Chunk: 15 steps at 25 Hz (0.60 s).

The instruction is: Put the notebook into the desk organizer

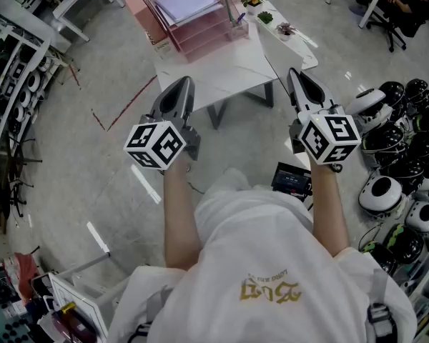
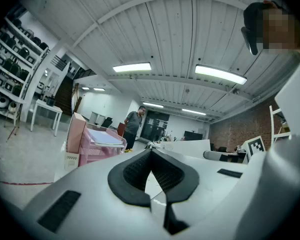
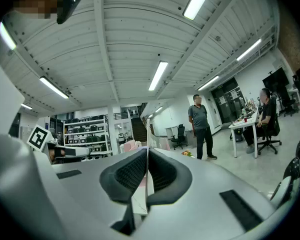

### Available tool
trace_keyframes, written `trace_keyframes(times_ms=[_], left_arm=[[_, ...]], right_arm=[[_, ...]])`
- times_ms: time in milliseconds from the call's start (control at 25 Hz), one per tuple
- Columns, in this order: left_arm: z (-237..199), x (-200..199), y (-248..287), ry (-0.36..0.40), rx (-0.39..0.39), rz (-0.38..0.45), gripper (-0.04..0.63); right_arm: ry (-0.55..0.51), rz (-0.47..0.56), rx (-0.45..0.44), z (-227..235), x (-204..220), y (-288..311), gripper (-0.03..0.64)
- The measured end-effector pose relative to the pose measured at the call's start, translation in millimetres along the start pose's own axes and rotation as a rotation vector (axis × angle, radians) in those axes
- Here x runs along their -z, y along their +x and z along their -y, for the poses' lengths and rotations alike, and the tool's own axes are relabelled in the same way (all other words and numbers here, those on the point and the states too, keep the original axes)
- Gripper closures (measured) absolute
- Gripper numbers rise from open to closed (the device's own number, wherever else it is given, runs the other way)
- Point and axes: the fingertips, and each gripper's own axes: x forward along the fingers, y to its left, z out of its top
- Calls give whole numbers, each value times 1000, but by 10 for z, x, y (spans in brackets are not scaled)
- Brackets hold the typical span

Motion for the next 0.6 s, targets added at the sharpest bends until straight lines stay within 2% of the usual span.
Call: trace_keyframes(times_ms=[600], left_arm=[[71,32,20,11,-5,-14,580]], right_arm=[[23,11,23,105,-15,-80,597]])
